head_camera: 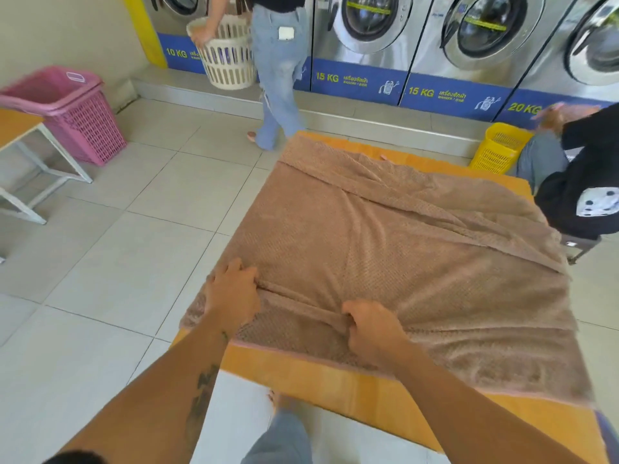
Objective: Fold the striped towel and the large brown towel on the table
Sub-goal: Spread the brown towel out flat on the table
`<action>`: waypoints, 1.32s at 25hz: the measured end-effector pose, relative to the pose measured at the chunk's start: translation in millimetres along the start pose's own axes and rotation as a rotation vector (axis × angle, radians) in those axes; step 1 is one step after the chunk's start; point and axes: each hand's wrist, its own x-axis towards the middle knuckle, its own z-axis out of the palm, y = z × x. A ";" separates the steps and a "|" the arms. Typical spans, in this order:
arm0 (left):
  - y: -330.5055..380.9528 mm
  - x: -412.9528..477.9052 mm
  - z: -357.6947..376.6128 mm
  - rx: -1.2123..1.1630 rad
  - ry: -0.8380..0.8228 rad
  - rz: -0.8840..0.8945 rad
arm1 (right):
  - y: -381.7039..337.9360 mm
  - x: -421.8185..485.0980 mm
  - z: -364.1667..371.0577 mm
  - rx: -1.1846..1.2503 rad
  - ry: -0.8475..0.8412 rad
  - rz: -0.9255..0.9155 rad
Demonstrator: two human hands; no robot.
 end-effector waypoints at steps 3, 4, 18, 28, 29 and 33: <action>-17.1 -19.7 -7.8 0.055 -0.008 -0.060 | 0.7 -18.7 0.2 0.144 0.162 -0.075; -25.9 -27.2 -7.9 0.078 0.013 -0.079 | 7.6 -26.9 2.6 0.108 0.178 -0.030; 8.0 -45.0 -5.2 -0.428 -0.038 0.618 | 45.0 -82.3 21.7 0.004 0.164 0.657; 78.1 -65.4 13.8 -0.022 -0.438 0.720 | 84.9 -174.7 42.2 0.071 0.088 0.762; 81.9 -67.7 9.8 -0.004 -0.507 0.687 | 87.4 -175.0 35.5 0.078 0.033 0.716; 101.5 -73.8 -3.2 -0.079 -0.561 0.578 | 102.2 -168.6 7.1 0.148 0.033 0.605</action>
